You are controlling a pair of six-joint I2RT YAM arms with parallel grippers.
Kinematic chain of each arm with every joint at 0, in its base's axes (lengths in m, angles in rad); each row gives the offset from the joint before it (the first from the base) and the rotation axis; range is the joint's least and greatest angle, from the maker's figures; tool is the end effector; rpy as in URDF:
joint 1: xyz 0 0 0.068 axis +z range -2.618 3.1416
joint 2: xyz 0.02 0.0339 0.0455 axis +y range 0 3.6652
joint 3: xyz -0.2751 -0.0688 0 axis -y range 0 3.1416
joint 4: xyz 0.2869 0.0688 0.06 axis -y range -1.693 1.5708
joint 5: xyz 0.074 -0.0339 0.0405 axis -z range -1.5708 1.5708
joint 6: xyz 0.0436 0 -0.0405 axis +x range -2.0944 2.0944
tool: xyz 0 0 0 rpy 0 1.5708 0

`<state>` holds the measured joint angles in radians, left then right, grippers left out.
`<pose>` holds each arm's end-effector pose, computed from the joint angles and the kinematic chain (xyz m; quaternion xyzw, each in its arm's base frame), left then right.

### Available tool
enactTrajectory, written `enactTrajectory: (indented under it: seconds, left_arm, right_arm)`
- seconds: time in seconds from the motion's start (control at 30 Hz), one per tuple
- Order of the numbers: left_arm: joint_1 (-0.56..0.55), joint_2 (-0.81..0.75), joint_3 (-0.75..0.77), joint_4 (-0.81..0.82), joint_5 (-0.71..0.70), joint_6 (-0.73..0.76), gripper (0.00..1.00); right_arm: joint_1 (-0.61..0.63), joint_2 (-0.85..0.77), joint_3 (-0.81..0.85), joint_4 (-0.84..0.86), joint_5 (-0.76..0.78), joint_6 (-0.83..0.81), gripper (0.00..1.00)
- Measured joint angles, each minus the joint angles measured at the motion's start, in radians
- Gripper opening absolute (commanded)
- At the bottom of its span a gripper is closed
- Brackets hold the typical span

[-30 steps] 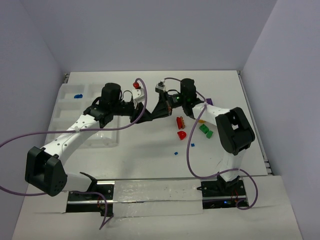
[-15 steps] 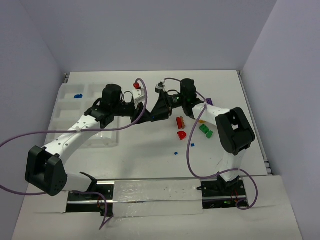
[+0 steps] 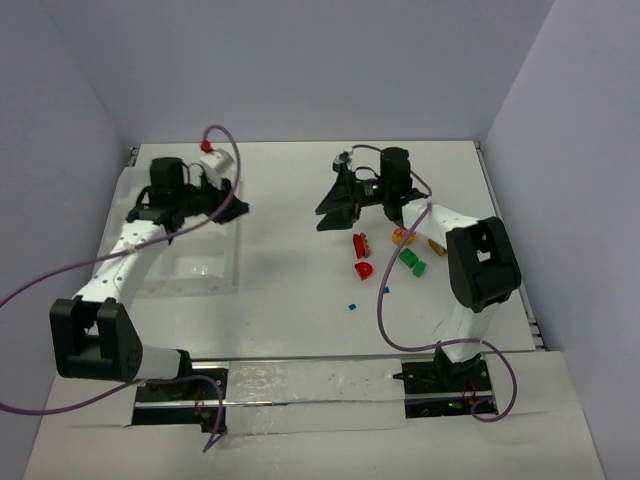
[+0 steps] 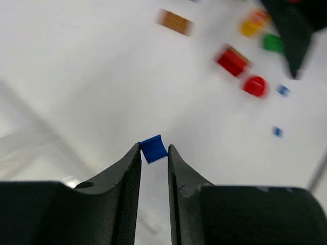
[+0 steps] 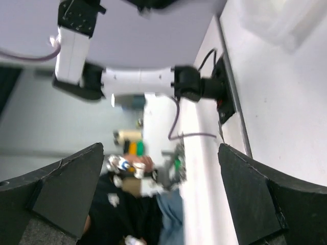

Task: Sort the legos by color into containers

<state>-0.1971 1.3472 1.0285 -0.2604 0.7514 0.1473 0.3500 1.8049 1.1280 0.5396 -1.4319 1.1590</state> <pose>0.3265 -0.0955 0.2909 0.3122 0.7762 -0.3337 0.4344 0.3838 0.1861 0.2372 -0.1725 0.6926 0.7000 0.0222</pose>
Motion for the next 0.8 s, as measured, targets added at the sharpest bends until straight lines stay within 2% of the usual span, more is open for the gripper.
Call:
enactTrajectory:
  seconds: [0.07,0.17,0.23,0.33,0.5,0.7,0.8]
  left_arm:
    - [0.107,0.037,0.074,-0.037,-0.054,-0.011,0.0]
    - [0.27,0.125,0.213,-0.077,-0.142,-0.028,0.0]
    - [0.356,0.182,0.286,-0.072,-0.208,-0.039,0.0]
    - [0.434,0.305,0.437,-0.134,-0.302,-0.039,0.0]
    - [0.491,0.537,0.671,-0.16,-0.418,-0.039,0.0]
    - [0.505,0.706,0.782,-0.209,-0.513,-0.036,0.02]
    - [0.505,0.762,0.806,-0.216,-0.542,-0.035,0.08]
  right_arm:
    - [-0.048,-0.015,0.045,-0.196,0.034,-0.12,1.0]
    - [-0.1,-0.018,0.213,-0.594,0.218,-0.458,1.0]
    - [-0.114,-0.039,0.287,-0.757,0.324,-0.619,1.0]
    - [-0.111,-0.102,0.304,-0.923,0.484,-0.787,1.0]
    - [-0.108,-0.147,0.304,-1.084,0.664,-0.954,1.0]
    - [-0.108,-0.158,0.284,-1.181,0.791,-1.056,1.0]
    - [-0.108,-0.16,0.283,-1.211,0.843,-1.094,1.0]
